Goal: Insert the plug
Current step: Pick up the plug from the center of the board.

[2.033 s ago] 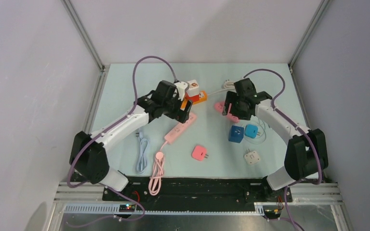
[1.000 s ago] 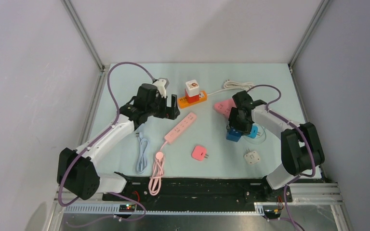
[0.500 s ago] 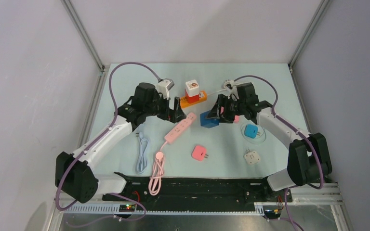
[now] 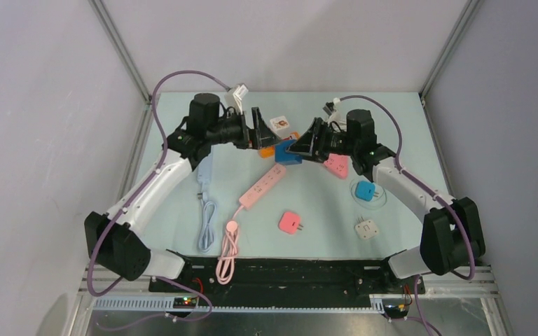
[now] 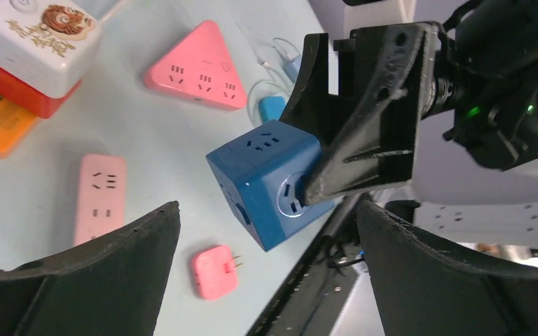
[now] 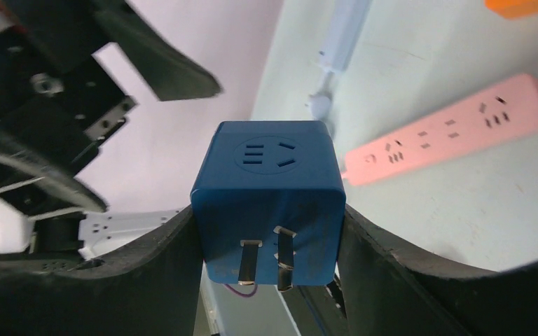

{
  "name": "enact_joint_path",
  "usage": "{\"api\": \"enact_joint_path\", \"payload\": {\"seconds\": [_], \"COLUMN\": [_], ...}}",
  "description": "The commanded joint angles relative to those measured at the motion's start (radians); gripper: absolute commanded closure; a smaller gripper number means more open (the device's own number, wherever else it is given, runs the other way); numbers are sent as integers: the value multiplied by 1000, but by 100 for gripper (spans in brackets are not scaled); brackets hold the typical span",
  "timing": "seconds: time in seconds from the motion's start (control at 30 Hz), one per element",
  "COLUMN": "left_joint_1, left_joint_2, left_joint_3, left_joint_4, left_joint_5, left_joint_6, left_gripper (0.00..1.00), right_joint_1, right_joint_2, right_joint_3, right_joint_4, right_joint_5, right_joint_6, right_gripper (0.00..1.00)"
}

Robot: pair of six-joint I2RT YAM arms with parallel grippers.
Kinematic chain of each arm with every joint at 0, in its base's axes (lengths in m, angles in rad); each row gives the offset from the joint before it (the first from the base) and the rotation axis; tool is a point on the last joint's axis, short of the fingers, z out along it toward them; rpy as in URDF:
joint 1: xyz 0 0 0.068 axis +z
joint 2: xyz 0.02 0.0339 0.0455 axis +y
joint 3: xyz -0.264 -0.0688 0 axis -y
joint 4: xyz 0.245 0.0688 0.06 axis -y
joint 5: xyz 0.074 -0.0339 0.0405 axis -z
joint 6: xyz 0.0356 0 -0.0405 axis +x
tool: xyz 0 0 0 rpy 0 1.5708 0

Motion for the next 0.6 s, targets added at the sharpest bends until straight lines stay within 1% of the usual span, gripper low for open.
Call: {"api": "enact_joint_path", "payload": {"seconds": [0.0,0.17,0.3,0.33,0.37,0.4,0.43,0.47,0.5,0.57], "left_joint_1": [23,96,111,110,111,111,112,112,112,110], "left_joint_2": [29,-2,-12,-14,-19,-22,-31,-35,-40,-49], "left_joint_3": [64,49,39,36,19,5,-36,-55,-74,-83], "left_joint_4": [22,40,111,156,188,306,380,490,518,542], "left_joint_5": [105,133,247,263,294,312,340,348,356,363], "left_joint_6": [-193,-269,-330,-345,-396,-440,-534,-579,-616,-600], "left_gripper": [1,1,1,1,1,1,1,1,1,3], "right_joint_1": [1,-5,-7,-6,-6,-5,-5,-5,-5,-5], "right_joint_2": [-55,-63,-54,-51,-47,-45,-39,-37,-33,-24], "right_joint_3": [54,55,55,55,55,54,55,54,55,55], "right_joint_4": [254,382,478,510,524,543,553,575,585,616], "right_joint_5": [-62,-73,-94,-102,-103,-102,-103,-104,-104,-102], "right_joint_6": [124,215,269,278,296,302,316,333,342,376], "right_gripper": [68,68,68,68,69,69,69,69,69,69]}}
